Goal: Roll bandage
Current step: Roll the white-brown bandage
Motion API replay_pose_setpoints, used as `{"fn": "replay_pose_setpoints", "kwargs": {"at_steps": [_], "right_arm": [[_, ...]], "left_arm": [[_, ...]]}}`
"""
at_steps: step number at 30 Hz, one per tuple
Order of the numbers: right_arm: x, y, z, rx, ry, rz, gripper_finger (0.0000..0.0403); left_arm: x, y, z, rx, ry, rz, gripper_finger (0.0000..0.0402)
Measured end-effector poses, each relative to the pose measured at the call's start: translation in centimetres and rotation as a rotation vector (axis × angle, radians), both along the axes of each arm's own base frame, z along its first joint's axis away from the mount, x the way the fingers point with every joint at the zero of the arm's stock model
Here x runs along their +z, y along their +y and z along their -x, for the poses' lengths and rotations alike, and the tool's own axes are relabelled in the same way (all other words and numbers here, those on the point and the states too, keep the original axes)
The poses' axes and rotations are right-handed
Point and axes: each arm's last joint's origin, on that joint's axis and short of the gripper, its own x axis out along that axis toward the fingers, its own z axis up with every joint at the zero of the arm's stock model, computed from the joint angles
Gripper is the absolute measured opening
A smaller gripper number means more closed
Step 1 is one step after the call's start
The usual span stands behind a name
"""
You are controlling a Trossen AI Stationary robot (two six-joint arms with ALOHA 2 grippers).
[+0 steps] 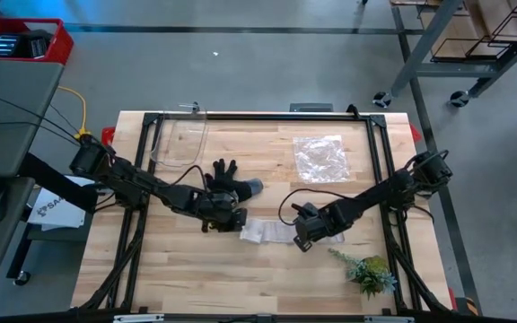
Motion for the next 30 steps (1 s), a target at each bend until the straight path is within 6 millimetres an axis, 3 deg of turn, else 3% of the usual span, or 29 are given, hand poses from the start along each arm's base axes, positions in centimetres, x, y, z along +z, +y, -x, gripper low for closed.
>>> {"fn": "replay_pose_setpoints", "kwargs": {"at_steps": [10, 19, 30], "right_arm": [[0.1, -0.9, -0.4, -0.023, -0.007, 0.001, 0.0000], [0.2, -0.9, -0.4, -0.013, -0.011, 0.002, 0.0000], [0.2, -0.9, -0.4, -0.003, -0.014, 0.004, 0.0000]], "left_arm": [[0.3, 0.1, -0.9, 0.024, -0.093, 0.008, 0.0000], [-0.3, -0.5, -3.8, -0.079, -0.155, 0.048, 0.0000], [0.3, 0.7, -6.3, -0.084, -0.210, -0.040, 0.0001]]}}
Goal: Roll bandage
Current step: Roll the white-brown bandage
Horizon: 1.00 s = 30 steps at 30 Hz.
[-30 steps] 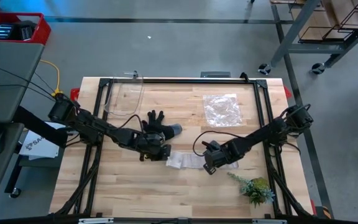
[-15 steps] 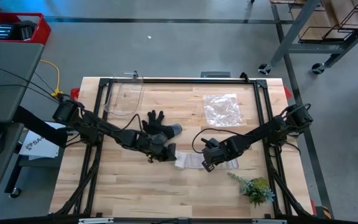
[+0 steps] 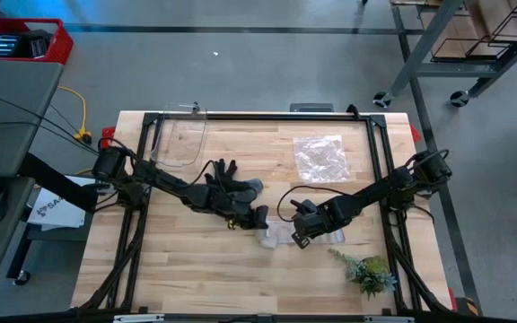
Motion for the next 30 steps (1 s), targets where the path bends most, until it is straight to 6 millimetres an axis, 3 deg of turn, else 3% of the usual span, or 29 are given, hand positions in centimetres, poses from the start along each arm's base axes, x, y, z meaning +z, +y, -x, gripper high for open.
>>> {"fn": "replay_pose_setpoints", "kwargs": {"at_steps": [13, 19, 24, 30], "right_arm": [[0.0, -0.1, 0.2, 0.031, 0.015, 0.014, 0.0000], [0.0, -0.1, 0.2, 0.029, 0.015, 0.021, 0.0000], [0.0, -0.1, 0.3, 0.029, 0.029, 0.025, 0.0000], [-0.1, -0.1, 0.3, 0.036, 0.033, 0.029, 0.0000]], "left_arm": [[0.4, -1.0, -1.2, -0.111, -0.037, -0.033, 0.0014], [0.6, -1.4, -3.1, -0.151, -0.073, -0.065, 0.0015], [-0.2, -1.3, -4.6, -0.164, -0.063, -0.060, 0.0015], [-0.7, -0.7, -4.7, -0.177, -0.037, -0.092, 0.0021]]}}
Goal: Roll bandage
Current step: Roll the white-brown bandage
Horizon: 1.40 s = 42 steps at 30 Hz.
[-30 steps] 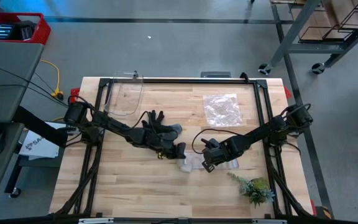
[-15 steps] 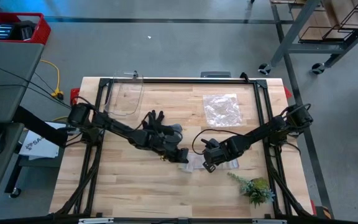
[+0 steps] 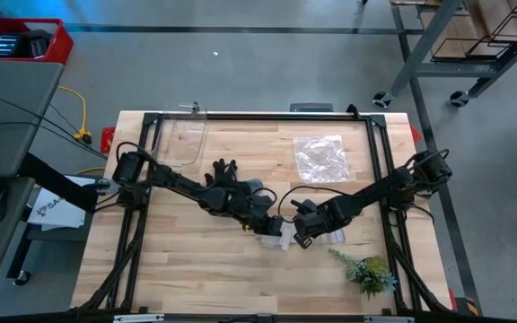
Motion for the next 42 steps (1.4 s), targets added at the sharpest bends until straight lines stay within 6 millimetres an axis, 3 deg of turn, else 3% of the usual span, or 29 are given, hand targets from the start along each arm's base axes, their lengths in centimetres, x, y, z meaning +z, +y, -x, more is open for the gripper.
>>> {"fn": "replay_pose_setpoints", "kwargs": {"at_steps": [10, 14, 19, 22, 27, 29, 34, 40, 42], "right_arm": [[0.0, 0.0, 0.0, 0.037, 0.000, 0.009, 0.0000], [0.5, -0.1, 0.3, 0.044, 0.002, 0.020, 0.0000], [3.3, -0.9, 1.7, 0.039, -0.042, 0.090, 0.0000], [5.8, -0.8, 2.5, 0.014, -0.159, 0.086, 0.0000], [9.1, 2.7, 1.4, 0.043, -0.572, -0.020, 0.0000], [8.8, 4.4, 0.4, 0.025, -0.669, -0.065, 0.0000], [5.5, 8.1, -3.1, -0.145, -0.584, -0.158, 0.0000], [3.9, 11.4, -8.0, -0.328, -0.553, -0.236, 0.0000], [3.5, 12.0, -9.0, -0.379, -0.494, -0.215, 0.0000]], "left_arm": [[0.3, 0.0, 0.0, -0.059, -0.031, -0.016, 0.0100], [0.9, 1.4, 0.2, -0.107, -0.020, -0.042, 0.0125], [3.7, 4.7, 1.8, -0.194, -0.023, -0.198, 0.0136], [5.9, 6.1, 3.2, -0.265, -0.039, -0.349, 0.0138], [7.9, 7.0, 4.6, -0.461, -0.112, -0.766, 0.0139], [7.5, 7.7, 4.5, -0.513, -0.115, -0.846, 0.0139], [4.7, 9.7, 3.6, -0.669, -0.094, -0.921, 0.0125], [1.3, 10.2, 2.9, -0.876, -0.083, -1.036, 0.0019], [0.4, 10.1, 2.6, -0.902, -0.079, -1.049, 0.0010]]}}
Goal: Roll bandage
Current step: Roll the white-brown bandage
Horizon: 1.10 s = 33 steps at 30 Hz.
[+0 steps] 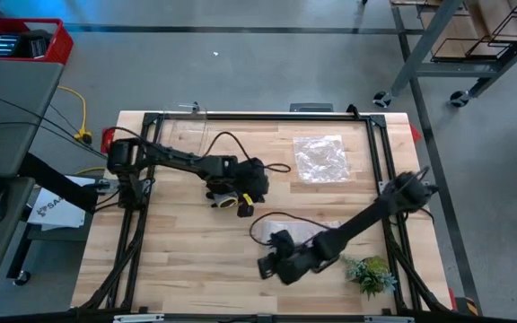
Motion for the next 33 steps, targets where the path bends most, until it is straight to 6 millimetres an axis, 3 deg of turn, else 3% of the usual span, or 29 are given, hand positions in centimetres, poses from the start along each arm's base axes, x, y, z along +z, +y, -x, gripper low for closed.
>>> {"fn": "replay_pose_setpoints", "kwargs": {"at_steps": [4, 9, 19, 27, 33], "right_arm": [[-0.3, 0.4, -0.6, -0.102, 0.162, 0.024, 0.0000], [-0.6, 0.0, 0.2, -0.197, 0.299, 0.053, 0.0000], [-3.0, -1.1, -0.2, -0.193, 0.245, 0.000, 0.0000], [-3.0, -2.9, -1.3, -0.149, 0.241, 0.036, 0.0000], [-3.1, -3.5, -1.4, -0.127, 0.272, 0.042, 0.0000]], "left_arm": [[-0.7, -0.4, -0.8, -0.025, -0.056, -0.036, 0.0004], [-1.0, -0.8, -2.0, -0.075, -0.164, -0.022, 0.0001], [-2.2, -1.0, -2.5, -0.115, -0.183, -0.034, 0.0001], [-3.7, -1.3, -2.5, -0.134, -0.133, -0.039, 0.0000], [-3.7, -1.6, -2.5, -0.144, -0.134, -0.040, 0.0000]]}}
